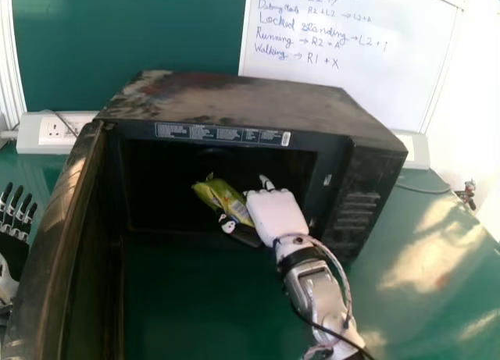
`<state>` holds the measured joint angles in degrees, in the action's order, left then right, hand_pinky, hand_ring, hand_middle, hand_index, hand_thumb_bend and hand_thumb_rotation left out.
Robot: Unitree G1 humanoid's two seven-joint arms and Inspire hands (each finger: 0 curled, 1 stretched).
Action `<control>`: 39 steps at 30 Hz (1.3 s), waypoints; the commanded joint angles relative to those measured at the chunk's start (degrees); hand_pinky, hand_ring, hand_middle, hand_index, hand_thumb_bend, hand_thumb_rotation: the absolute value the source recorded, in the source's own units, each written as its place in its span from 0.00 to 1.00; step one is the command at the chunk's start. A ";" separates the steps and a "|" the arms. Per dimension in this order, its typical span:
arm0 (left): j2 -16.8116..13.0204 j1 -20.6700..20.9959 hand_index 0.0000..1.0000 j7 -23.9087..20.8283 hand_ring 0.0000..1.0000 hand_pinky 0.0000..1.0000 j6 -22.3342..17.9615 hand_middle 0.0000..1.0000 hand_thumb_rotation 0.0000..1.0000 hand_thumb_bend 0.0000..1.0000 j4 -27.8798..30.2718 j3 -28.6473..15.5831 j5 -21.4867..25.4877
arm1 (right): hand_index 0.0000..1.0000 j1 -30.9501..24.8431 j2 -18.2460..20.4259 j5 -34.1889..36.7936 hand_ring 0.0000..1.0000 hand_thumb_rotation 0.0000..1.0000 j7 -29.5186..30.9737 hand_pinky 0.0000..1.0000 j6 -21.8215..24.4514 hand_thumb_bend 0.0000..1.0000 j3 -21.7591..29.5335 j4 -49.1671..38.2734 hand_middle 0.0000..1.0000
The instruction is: Put biscuit inside oven
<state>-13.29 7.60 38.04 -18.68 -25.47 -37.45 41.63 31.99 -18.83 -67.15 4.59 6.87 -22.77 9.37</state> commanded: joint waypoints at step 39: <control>2.82 -2.13 0.94 0.38 0.69 0.62 -0.19 0.77 0.00 0.00 -1.84 0.16 0.19 | 0.55 25.85 7.88 9.76 0.43 0.00 -23.90 0.51 -7.46 0.51 -9.38 45.73 0.49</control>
<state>-12.87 7.62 38.82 -18.77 -25.23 -37.46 41.65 55.47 -11.61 -58.28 -17.50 -0.06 -31.82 53.77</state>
